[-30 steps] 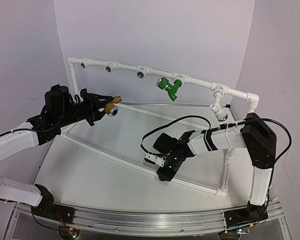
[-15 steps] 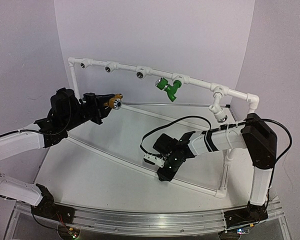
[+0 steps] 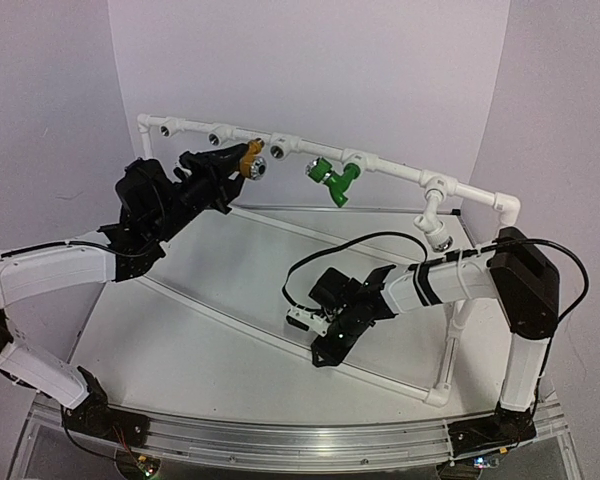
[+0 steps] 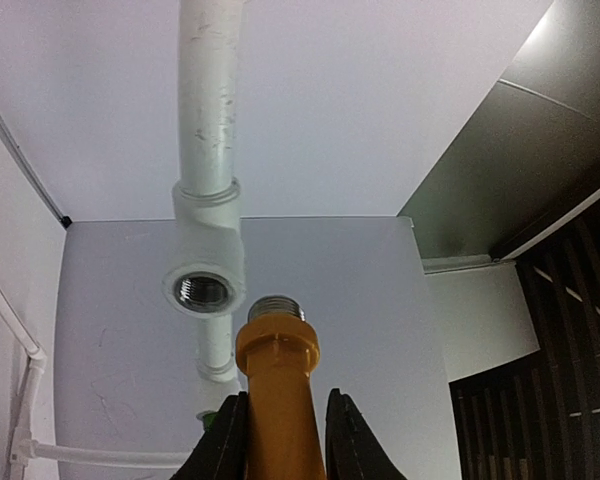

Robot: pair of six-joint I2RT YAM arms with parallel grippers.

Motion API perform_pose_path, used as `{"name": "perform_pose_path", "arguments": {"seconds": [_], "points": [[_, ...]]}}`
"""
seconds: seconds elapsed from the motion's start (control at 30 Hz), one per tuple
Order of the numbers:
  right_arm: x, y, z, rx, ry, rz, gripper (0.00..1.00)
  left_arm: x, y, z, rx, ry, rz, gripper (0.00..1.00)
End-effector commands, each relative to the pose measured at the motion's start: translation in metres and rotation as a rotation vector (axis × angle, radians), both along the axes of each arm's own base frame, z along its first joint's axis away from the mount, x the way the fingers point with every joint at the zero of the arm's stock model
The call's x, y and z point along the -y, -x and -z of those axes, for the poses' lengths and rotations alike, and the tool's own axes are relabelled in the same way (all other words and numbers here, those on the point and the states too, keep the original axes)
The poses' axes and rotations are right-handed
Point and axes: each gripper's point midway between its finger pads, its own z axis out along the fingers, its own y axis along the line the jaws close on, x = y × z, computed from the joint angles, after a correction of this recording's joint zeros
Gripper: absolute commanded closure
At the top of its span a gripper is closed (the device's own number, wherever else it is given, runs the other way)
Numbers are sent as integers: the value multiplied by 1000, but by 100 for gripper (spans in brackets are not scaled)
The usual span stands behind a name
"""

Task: Install the water faucets
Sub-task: Hold the pipe with the faucet installed at the center of the board.

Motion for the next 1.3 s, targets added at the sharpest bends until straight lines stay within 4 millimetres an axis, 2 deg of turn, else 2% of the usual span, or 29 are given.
{"name": "perform_pose_path", "arguments": {"seconds": [0.0,0.1,0.27,0.43,0.53,0.73,0.97,1.27], "points": [[-20,-5,-34,-47,-119,58,100,14,-1,-36,136,58,29,100],[-12,-7,-33,-60,-119,69,100,18,-4,-31,124,56,26,100],[-6,-2,-35,-68,-131,60,100,10,-6,-21,95,65,-11,100],[-9,-2,-30,-84,-128,60,100,18,3,-28,106,81,17,100],[-10,-3,-31,-84,-129,59,100,12,8,-27,96,91,0,100],[-10,-4,-27,-85,-120,61,100,16,3,-26,89,93,-3,100],[-11,-5,-30,-78,-117,55,100,7,-2,-29,80,112,-52,100],[-14,-1,-29,-71,-108,32,100,17,-6,-29,79,111,-30,100]]}}
